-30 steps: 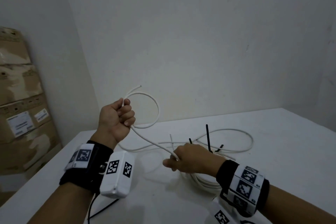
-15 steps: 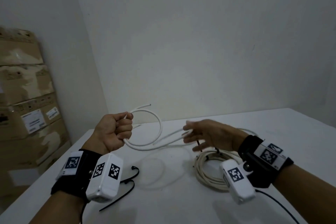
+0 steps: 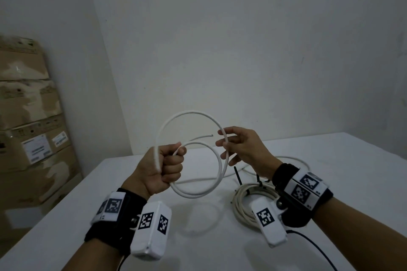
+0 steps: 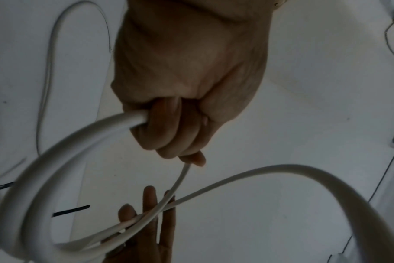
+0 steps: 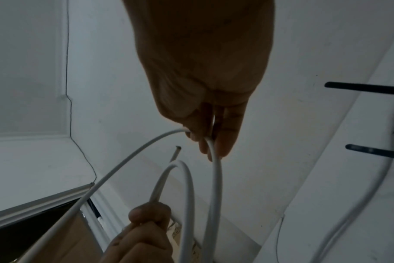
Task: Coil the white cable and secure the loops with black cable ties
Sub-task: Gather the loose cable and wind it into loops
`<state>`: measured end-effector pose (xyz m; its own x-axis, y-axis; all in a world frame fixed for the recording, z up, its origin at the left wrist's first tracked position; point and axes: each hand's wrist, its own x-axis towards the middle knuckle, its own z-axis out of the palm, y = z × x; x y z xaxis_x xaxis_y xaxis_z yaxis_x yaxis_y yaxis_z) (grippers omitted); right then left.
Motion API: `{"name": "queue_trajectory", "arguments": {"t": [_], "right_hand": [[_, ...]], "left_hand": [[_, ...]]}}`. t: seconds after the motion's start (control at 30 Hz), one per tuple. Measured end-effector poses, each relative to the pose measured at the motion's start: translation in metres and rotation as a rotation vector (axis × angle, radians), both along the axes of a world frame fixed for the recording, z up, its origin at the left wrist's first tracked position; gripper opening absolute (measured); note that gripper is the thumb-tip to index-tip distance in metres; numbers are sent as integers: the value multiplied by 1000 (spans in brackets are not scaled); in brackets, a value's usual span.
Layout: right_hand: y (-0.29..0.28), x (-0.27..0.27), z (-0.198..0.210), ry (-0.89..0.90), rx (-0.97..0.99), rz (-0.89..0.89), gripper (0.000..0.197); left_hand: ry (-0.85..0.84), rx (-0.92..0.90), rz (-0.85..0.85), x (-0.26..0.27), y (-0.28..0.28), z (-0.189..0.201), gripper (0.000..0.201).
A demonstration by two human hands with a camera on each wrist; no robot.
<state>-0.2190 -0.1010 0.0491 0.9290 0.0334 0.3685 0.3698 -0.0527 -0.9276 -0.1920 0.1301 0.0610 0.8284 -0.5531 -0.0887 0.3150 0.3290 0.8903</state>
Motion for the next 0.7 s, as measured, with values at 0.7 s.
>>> {"name": "queue_trajectory", "arguments": {"t": [0.7], "right_hand": [[-16,8,-10,-124,-391,66,37]], "left_hand": [[78,102,-142,8,-28,-12,56]]}}
